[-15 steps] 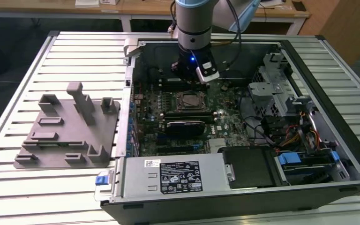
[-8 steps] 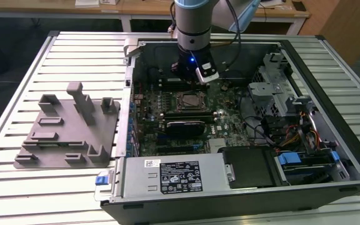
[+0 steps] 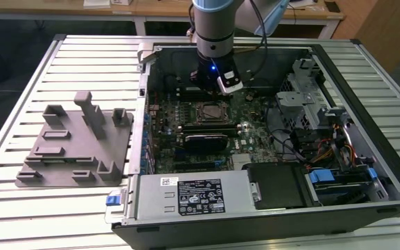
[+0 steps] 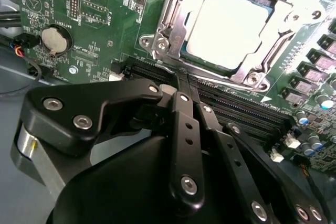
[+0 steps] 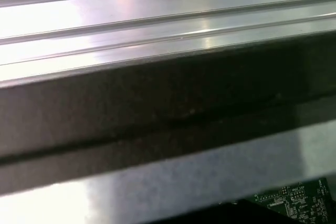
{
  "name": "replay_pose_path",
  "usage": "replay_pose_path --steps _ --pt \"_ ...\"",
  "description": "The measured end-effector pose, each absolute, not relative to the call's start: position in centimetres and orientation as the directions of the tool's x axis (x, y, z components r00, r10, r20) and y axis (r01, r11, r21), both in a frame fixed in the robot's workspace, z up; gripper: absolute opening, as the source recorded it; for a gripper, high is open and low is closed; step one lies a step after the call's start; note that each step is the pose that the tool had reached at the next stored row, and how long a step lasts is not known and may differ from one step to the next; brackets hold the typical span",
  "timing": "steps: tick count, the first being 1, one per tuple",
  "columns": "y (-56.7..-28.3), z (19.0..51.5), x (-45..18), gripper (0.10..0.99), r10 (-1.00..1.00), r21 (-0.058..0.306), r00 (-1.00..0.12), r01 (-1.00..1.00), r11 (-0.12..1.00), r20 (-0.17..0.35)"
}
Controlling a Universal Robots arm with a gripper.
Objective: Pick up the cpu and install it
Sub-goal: 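Install the first cpu locking lever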
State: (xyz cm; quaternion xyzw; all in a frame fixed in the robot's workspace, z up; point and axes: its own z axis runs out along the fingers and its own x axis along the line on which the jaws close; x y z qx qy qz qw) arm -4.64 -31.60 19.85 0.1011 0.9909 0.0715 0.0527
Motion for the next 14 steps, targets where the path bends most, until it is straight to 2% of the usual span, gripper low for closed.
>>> replay_pose_path --steps 14 --pt "-31.95 19.50 -4.65 0.106 0.208 0.151 -0.974 0.193 0.970 -0.091"
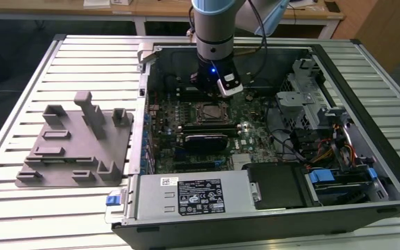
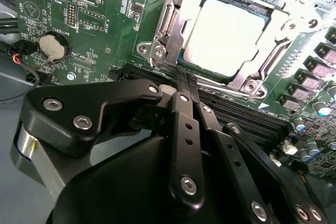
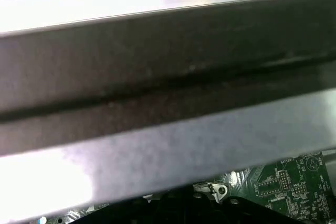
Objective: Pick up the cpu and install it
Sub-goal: 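Install the first cpu locking lever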
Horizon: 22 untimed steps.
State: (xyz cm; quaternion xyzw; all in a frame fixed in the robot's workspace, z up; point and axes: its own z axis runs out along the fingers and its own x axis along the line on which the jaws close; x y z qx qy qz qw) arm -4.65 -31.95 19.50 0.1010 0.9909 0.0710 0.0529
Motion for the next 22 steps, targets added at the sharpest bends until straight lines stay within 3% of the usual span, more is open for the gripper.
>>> replay_pose_path --steps 22 --pt "-31.86 20.36 -4.81 0.106 0.216 0.176 -0.972 0.197 0.965 -0.097"
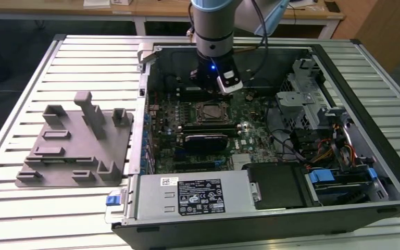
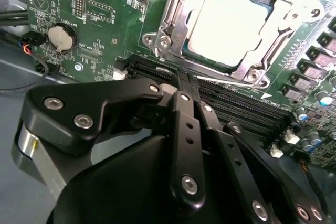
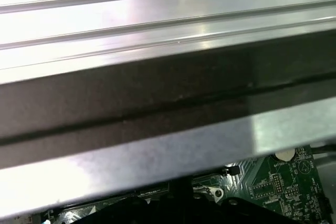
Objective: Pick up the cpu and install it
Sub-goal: 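Install the first cpu locking lever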
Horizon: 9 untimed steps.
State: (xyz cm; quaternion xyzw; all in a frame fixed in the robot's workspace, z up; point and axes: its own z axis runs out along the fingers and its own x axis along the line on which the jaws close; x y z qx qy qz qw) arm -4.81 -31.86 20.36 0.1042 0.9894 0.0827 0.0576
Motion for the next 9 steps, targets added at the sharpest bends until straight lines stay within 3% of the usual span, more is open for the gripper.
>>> replay_pose_path --steps 9 --pt "-31.79 20.21 -5.22 0.106 0.221 0.177 -0.970 0.200 0.964 -0.104"
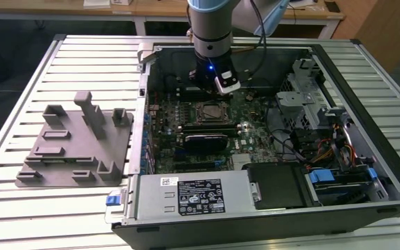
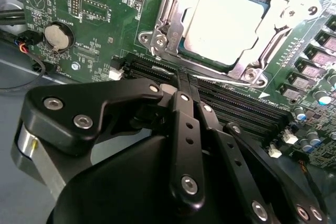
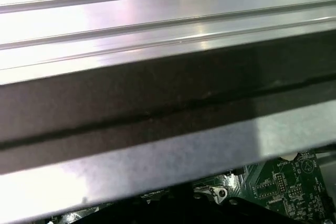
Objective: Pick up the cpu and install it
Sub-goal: 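Install the first cpu locking lever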
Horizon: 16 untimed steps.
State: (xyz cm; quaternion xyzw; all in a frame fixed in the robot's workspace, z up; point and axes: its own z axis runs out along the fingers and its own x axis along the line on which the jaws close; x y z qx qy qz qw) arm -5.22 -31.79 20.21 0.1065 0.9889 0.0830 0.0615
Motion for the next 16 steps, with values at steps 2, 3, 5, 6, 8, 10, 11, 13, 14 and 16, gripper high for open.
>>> replay_pose_path --steps 2,3,5,6,8,10,11,13,14,16 --pt "-31.72 20.16 -5.22 0.106 0.226 0.178 -0.968 0.206 0.962 -0.104" --pt "-31.69 20.14 -5.22 0.106 0.231 0.177 -0.967 0.211 0.961 -0.104" --pt "-31.67 20.10 -5.21 0.106 0.242 0.178 -0.965 0.221 0.959 -0.104" --pt "-31.66 20.07 -5.21 0.106 0.245 0.177 -0.964 0.224 0.958 -0.104" --pt "-31.68 20.02 -5.22 0.106 0.249 0.177 -0.963 0.228 0.957 -0.104" --pt "-31.75 19.93 -5.22 0.106 0.251 0.176 -0.962 0.230 0.957 -0.105" --pt "-31.80 19.88 -5.22 0.106 0.251 0.176 -0.962 0.231 0.957 -0.105" --pt "-31.95 19.76 -5.22 0.106 0.252 0.176 -0.962 0.232 0.957 -0.105" --pt "-32.04 19.69 -5.22 0.106 0.253 0.176 -0.962 0.232 0.957 -0.105" --pt "-32.22 19.58 -5.22 0.106 0.254 0.176 -0.962 0.233 0.956 -0.105"
